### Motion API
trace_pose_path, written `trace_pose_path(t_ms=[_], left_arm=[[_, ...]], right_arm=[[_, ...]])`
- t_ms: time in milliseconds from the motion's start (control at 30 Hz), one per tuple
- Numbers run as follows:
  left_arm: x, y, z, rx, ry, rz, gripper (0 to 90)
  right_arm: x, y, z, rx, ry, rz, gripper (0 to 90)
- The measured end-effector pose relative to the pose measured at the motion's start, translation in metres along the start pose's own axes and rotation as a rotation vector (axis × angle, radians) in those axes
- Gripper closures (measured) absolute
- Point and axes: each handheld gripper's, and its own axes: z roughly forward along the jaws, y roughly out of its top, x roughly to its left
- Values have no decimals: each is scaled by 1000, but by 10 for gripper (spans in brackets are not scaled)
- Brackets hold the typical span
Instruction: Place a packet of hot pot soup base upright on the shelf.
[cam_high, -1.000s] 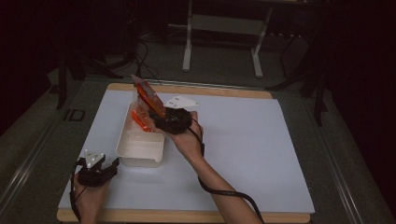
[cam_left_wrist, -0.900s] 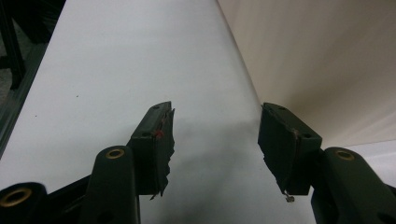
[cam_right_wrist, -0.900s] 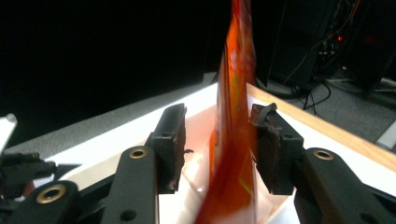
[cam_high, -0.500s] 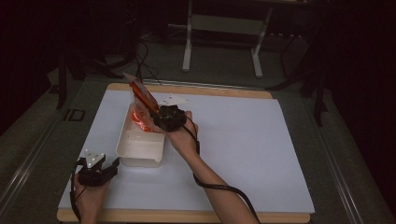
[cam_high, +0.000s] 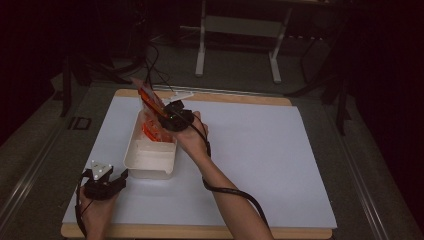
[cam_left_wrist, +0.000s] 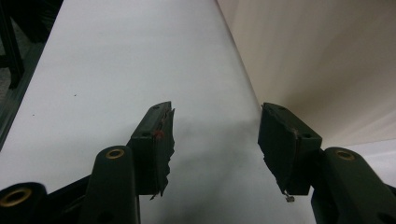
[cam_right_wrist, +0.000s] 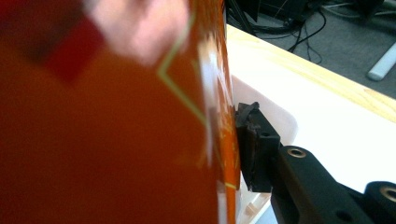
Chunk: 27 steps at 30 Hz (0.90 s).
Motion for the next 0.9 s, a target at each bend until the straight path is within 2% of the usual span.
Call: trace_pose_path(t_ms=[100, 167, 367, 567, 900], left_arm=[[1, 0, 0, -2, -1, -6, 455], [1, 0, 1, -1, -2, -8, 455], [0, 0, 0, -2, 1, -2, 455], [0, 0, 0, -3, 2, -2, 455], [0, 0, 0, -6, 3, -4, 455]], right_arm=[[-7, -5, -1, -19, 26, 48, 662], [-8, -11, 0, -14, 27, 44, 618], [-13, -19, -7, -26, 46, 40, 575], [-13, -19, -24, -43, 44, -7, 558], [-14, -22, -47, -54, 60, -40, 559]])
